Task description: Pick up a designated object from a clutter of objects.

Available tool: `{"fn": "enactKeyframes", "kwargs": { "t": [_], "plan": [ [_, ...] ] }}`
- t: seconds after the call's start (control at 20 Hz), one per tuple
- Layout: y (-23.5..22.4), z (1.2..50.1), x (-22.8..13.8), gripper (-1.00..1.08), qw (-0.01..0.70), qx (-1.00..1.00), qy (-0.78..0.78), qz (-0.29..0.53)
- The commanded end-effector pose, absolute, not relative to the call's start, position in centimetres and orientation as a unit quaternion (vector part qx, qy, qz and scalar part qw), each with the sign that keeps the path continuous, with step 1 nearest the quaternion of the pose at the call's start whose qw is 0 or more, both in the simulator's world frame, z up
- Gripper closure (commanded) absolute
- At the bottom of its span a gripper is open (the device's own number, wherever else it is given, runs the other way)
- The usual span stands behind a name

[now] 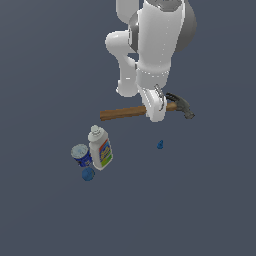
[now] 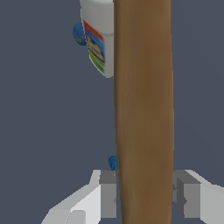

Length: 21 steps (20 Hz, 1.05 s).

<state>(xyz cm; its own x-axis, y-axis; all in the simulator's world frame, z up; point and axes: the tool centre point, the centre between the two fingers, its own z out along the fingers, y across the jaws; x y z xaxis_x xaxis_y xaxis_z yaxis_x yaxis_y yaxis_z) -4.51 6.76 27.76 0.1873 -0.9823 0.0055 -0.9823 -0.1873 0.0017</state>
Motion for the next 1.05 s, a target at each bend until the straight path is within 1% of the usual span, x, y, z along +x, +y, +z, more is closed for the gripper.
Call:
{"fn": "enactKeyframes", "kwargs": {
  "t": [0.0, 0.25, 0.5, 1.0],
  "plan": [
    [7.6, 30.2, -3.9, 1.08, 0.001, 0.771, -0.637, 0.002],
    [9.0, 33.9, -2.9, 1.08, 0.0, 0.771, -0.637, 0.001],
    [10.0, 36.3, -2.1, 1.08, 0.0, 0.771, -0.636, 0.0],
    [10.6, 38.1, -1.5, 1.08, 0.0, 0.772, -0.636, 0.0]
  ]
}}
